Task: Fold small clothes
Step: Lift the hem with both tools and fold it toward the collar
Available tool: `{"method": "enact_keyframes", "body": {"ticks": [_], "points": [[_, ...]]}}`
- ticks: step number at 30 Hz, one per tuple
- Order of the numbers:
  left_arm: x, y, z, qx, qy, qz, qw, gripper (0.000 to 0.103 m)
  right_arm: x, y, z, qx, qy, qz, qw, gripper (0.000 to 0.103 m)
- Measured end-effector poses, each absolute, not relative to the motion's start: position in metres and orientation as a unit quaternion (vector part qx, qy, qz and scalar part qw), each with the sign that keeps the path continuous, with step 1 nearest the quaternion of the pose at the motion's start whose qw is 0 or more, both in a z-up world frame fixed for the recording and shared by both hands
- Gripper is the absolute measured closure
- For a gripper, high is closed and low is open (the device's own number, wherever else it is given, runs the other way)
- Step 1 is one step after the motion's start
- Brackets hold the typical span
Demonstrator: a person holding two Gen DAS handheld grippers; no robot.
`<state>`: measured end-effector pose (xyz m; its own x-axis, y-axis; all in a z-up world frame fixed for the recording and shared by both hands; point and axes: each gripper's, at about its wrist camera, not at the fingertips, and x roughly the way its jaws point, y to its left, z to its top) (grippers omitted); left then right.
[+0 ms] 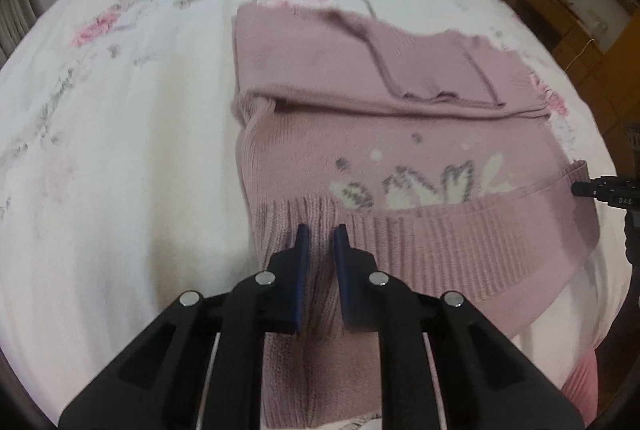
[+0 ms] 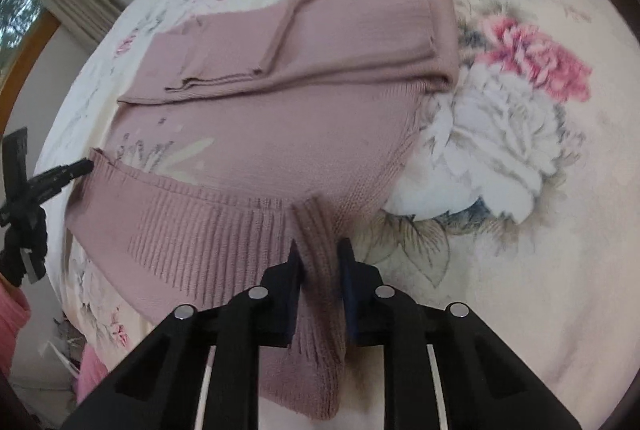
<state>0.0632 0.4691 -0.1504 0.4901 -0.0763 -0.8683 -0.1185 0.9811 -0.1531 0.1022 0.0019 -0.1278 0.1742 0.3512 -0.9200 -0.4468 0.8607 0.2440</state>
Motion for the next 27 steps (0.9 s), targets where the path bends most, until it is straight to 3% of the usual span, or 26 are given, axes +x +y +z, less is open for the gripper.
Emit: {"method": "enact_keyframes", "body": {"ticks": [4,9,11,13,16,18,20,21,27], "points": [[0.052,0.469,-0.141,-0.124,0.486,-0.007,0.865,0.092,0.092,-0.005,-0.108,-0.017,0.572,0.286,0.769,0.092],[0.057,0.470,-0.160,-0.120,0.508,0.009,0.853,0.086,0.091,-0.007,-0.112,-0.002,0.578,0.301,0.758,0.092],[0.063,0.474,-0.171,-0.123,0.518,0.022,0.846,0.086,0.096,-0.002,-0.123,-0.010,0.592,0.294,0.750,0.086],[0.067,0.475,-0.177,-0.126,0.523,0.021,0.843,0.079,0.100,0.000,-0.133,-0.011,0.601,0.287,0.746,0.079],[0.074,0.467,-0.180,-0.115,0.526,0.018,0.842,0.069,0.103,0.003,-0.148,-0.021,0.613,0.279,0.739,0.077],[0.075,0.463,-0.181,-0.102,0.528,0.020,0.843,0.072,0.103,0.003,-0.151,-0.019,0.616,0.276,0.737,0.082],[0.072,0.460,-0.178,-0.091,0.527,0.022,0.844,0.089,0.101,0.000,-0.147,-0.005,0.613,0.279,0.739,0.092],[0.071,0.459,-0.177,-0.092,0.527,0.020,0.845,0.092,0.098,-0.003,-0.142,0.001,0.608,0.283,0.742,0.092],[0.043,0.456,-0.149,-0.112,0.484,0.006,0.868,0.094,0.081,-0.017,-0.113,0.038,0.580,0.309,0.753,0.093]]}}
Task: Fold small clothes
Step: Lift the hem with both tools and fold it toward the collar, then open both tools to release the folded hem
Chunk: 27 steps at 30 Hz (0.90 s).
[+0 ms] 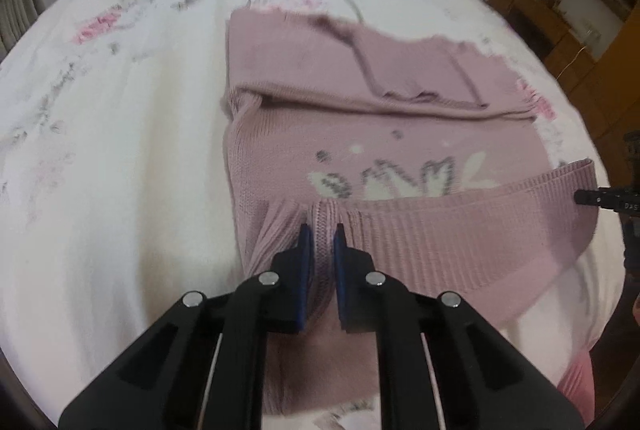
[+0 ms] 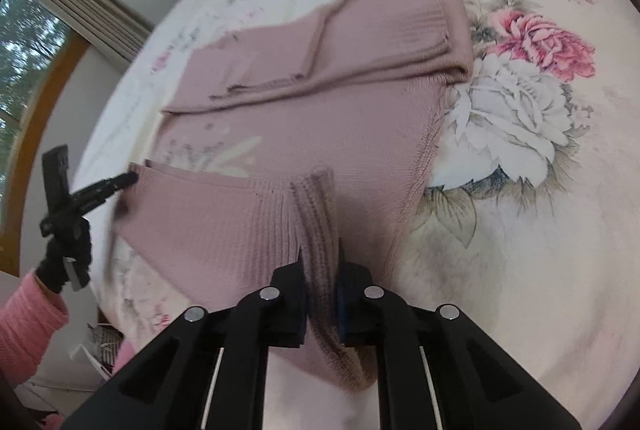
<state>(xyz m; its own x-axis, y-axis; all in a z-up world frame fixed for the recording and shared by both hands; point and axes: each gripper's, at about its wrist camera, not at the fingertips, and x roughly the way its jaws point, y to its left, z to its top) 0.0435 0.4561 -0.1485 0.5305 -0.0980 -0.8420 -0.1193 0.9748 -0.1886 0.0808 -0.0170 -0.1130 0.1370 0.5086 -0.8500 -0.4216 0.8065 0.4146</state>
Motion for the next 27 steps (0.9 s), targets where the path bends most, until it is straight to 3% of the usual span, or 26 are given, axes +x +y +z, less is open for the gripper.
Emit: {"method": "enact_keyframes", "body": {"ticks": [10,19,27], "points": [[0.032,0.456,-0.081,-0.111,0.410,0.010,0.905,0.094,0.079,-0.032,-0.062,0.110,0.531,0.327,0.774,0.093],[0.119,0.473,-0.018,-0.096,0.337,0.040,0.936,0.094,0.164,-0.011,0.012,0.102,0.472,0.314,0.818,0.093],[0.198,0.496,-0.028,-0.103,0.344,0.075,0.930,0.094,0.244,0.015,0.005,0.095,0.477,0.273,0.830,0.093]]}}
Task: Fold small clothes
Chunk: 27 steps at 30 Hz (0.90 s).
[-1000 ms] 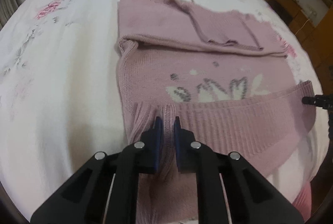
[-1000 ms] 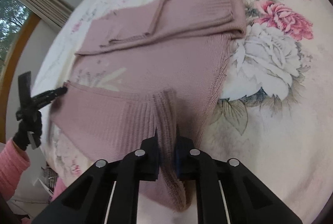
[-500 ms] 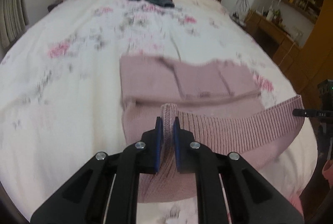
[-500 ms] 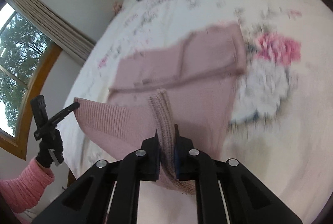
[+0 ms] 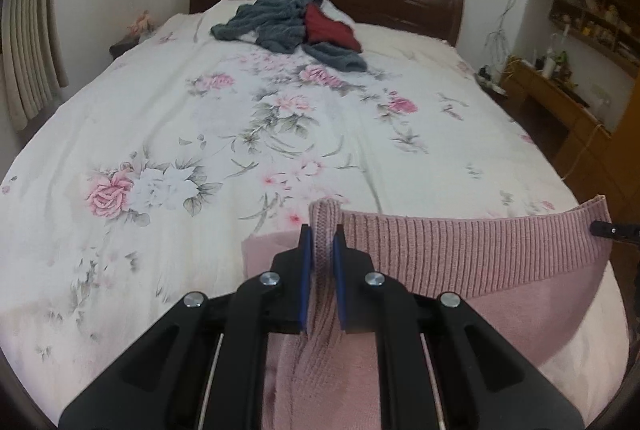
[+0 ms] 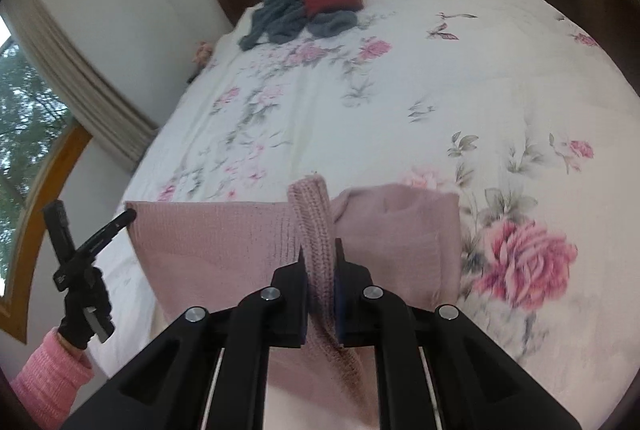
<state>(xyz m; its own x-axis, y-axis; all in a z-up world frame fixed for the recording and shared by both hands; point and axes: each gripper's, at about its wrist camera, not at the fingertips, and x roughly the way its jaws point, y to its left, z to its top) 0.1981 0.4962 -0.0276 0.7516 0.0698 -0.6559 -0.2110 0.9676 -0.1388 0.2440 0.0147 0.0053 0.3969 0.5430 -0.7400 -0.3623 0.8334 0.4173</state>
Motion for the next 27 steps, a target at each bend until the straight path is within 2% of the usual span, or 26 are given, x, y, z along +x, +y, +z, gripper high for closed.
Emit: {"method": "enact_keyframes", "body": {"ticks": [14,17,18,19,21,23,24,27], "points": [[0.277,0.521,-0.123,-0.100,0.422,0.119,0.893,0.092,0.328,0.045,-0.096,0.067,0.543,0.208,0.811,0.093],[0.285,0.529,-0.139,-0.108,0.439,0.135,0.882,0.085,0.335,0.044,-0.117,0.057,0.556,0.190,0.807,0.092],[0.287,0.531,-0.142,-0.111,0.442,0.139,0.879,0.078,0.336,0.044,-0.121,0.053,0.559,0.184,0.807,0.091],[0.287,0.533,-0.145,-0.113,0.444,0.144,0.877,0.071,0.337,0.043,-0.125,0.048,0.561,0.180,0.807,0.087],[0.284,0.537,-0.146,-0.114,0.442,0.151,0.877,0.065,0.336,0.040,-0.126,0.033,0.559,0.169,0.811,0.083],[0.277,0.540,-0.142,-0.116,0.436,0.152,0.880,0.058,0.332,0.031,-0.120,0.033,0.552,0.165,0.817,0.071],[0.273,0.541,-0.139,-0.118,0.432,0.152,0.881,0.054,0.329,0.026,-0.116,0.040,0.548,0.166,0.819,0.071],[0.257,0.542,-0.124,-0.108,0.415,0.159,0.889,0.052,0.311,0.004,-0.100,0.078,0.543,0.186,0.815,0.068]]}}
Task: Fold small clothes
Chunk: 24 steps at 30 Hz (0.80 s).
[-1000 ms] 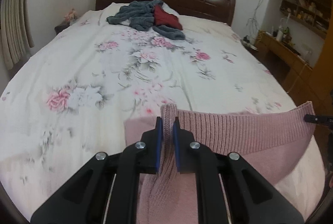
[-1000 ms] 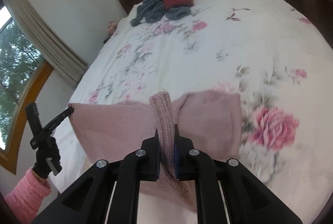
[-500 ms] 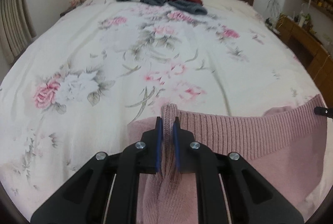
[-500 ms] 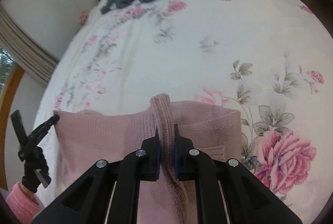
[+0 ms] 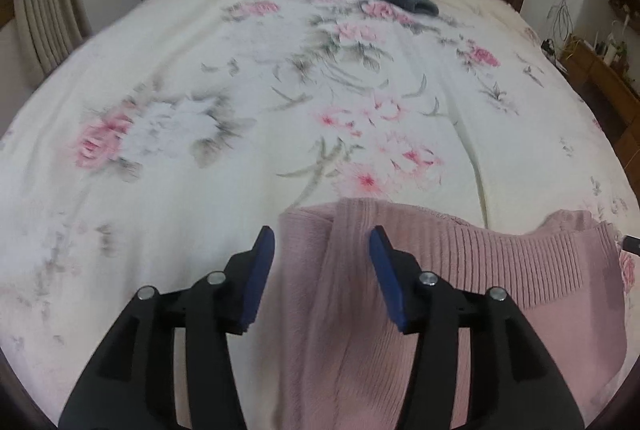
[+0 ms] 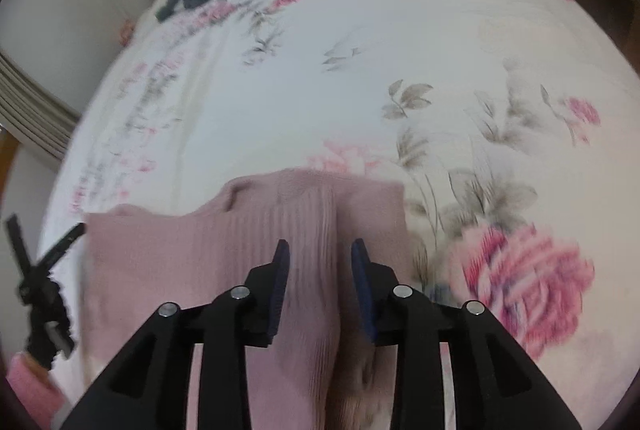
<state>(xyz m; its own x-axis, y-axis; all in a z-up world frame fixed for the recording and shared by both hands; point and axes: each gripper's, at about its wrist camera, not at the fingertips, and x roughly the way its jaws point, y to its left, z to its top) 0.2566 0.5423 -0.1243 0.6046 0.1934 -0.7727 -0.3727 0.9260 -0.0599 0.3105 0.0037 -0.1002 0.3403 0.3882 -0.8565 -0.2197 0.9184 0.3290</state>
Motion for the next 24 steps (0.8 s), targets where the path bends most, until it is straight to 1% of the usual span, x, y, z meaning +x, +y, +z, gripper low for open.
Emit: {"method": "enact_keyframes", "body": {"ticks": [2,4,5,7,10,16,18,19,20,21,22,24], "points": [[0.242,0.546,-0.115,-0.102,0.406,0.165,0.893,0.047,0.288,-0.009,-0.090,0.088,0.542,0.203,0.810,0.063],[0.232,0.551,-0.110,-0.103,0.402,0.176,0.893,0.047,0.261,-0.019,-0.085,0.084,0.543,0.219,0.806,0.056],[0.224,0.553,-0.107,-0.105,0.402,0.182,0.891,0.047,0.248,-0.023,-0.084,0.079,0.546,0.221,0.804,0.054],[0.211,0.550,-0.102,-0.118,0.398,0.174,0.893,0.047,0.222,-0.030,-0.087,0.078,0.558,0.233,0.793,0.053],[0.188,0.526,-0.097,-0.122,0.397,0.147,0.898,0.047,0.189,-0.038,-0.096,0.092,0.572,0.243,0.778,0.053],[0.162,0.459,-0.115,-0.103,0.438,0.077,0.890,0.044,0.160,-0.038,-0.119,0.104,0.585,0.242,0.767,0.053],[0.158,0.444,-0.125,-0.099,0.449,0.067,0.886,0.041,0.160,-0.035,-0.128,0.107,0.593,0.244,0.760,0.056],[0.157,0.441,-0.129,-0.099,0.453,0.065,0.884,0.041,0.162,-0.033,-0.133,0.106,0.600,0.242,0.755,0.061],[0.157,0.438,-0.136,-0.104,0.461,0.062,0.879,0.041,0.162,-0.032,-0.136,0.107,0.606,0.242,0.750,0.076],[0.157,0.437,-0.143,-0.113,0.472,0.061,0.872,0.041,0.163,-0.030,-0.138,0.110,0.611,0.248,0.743,0.086],[0.158,0.438,-0.150,-0.120,0.481,0.063,0.866,0.041,0.162,-0.027,-0.137,0.112,0.615,0.255,0.738,0.091],[0.157,0.438,-0.158,-0.124,0.492,0.068,0.859,0.041,0.159,-0.026,-0.124,0.095,0.604,0.259,0.748,0.094]]}}
